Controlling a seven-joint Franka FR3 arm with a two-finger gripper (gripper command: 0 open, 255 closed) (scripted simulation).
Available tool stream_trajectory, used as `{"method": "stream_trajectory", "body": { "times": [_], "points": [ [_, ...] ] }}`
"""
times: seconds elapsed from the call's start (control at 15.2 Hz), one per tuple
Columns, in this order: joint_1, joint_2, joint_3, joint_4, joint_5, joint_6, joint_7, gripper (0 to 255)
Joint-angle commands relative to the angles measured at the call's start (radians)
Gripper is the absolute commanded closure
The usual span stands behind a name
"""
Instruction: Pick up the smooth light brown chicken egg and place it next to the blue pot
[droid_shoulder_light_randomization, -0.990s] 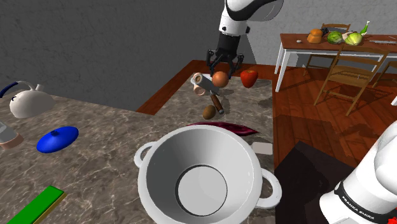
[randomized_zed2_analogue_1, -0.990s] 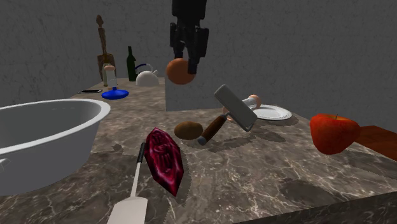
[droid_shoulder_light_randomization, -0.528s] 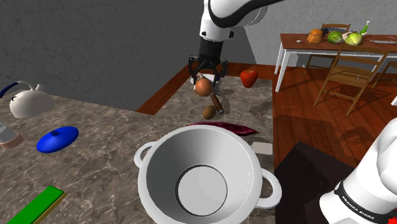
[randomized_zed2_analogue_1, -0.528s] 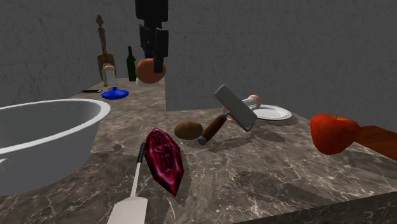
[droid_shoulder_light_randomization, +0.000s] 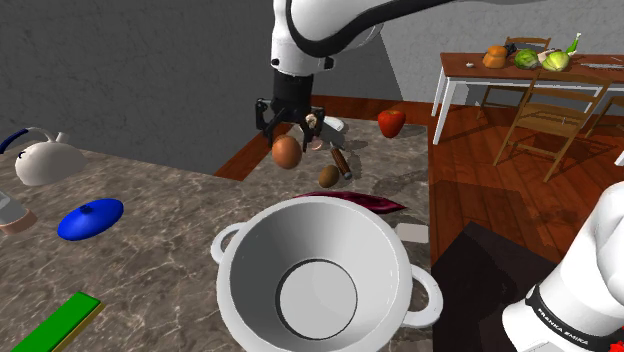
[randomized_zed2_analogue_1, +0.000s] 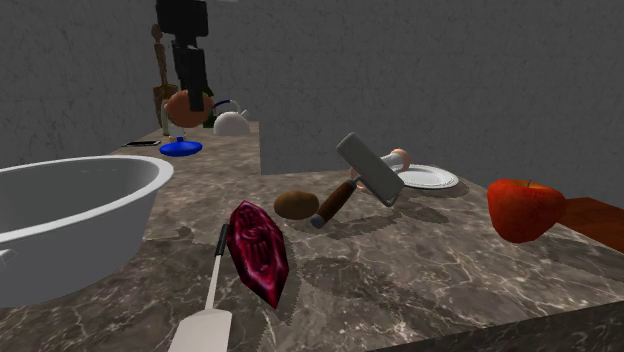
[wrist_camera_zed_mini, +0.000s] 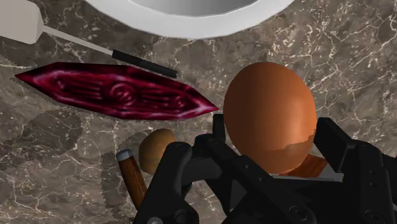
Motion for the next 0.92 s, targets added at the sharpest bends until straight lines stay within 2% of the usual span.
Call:
{"method": "stream_trajectory", "body": {
  "times": [0.0,0.46,0.86],
  "points": [
    [0.025,0.029,0.023,0.029,-0.017,0.004,0.054,255],
    [0.126,0.177,0.084,0.210,-0.103,-0.025,0.234,255],
    [0.240,0.346,0.110,0.438,-0.192,-0.089,0.374,255]
  ]
}}
